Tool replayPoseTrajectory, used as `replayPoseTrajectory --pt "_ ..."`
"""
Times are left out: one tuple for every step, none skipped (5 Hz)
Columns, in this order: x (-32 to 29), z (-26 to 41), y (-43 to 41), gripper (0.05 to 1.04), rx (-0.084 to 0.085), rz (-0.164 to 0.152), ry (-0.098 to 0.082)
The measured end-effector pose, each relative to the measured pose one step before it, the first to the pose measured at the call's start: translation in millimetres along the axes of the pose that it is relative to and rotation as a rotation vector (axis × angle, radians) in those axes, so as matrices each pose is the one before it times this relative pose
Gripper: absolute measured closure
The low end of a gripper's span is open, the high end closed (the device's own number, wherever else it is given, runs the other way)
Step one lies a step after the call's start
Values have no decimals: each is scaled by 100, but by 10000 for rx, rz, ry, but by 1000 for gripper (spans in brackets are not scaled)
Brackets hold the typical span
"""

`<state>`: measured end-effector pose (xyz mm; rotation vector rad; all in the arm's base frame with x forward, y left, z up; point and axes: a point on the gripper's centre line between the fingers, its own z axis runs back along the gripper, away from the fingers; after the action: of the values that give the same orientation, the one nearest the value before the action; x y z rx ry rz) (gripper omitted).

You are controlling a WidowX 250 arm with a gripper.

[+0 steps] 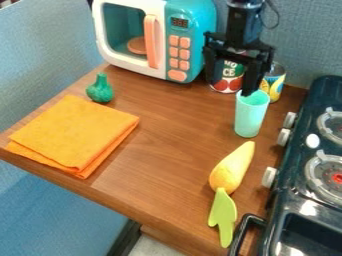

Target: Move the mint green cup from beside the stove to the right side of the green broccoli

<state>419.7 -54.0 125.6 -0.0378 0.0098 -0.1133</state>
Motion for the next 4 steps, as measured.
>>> replayPoseTrajectory --pt "1459 -240 982 83 613 17 30" --pt "1422 -100 409 83 352 166 211" --pt "566 -917 185 83 124 164 352" --pt "165 -6 -79 83 -48 119 -44"
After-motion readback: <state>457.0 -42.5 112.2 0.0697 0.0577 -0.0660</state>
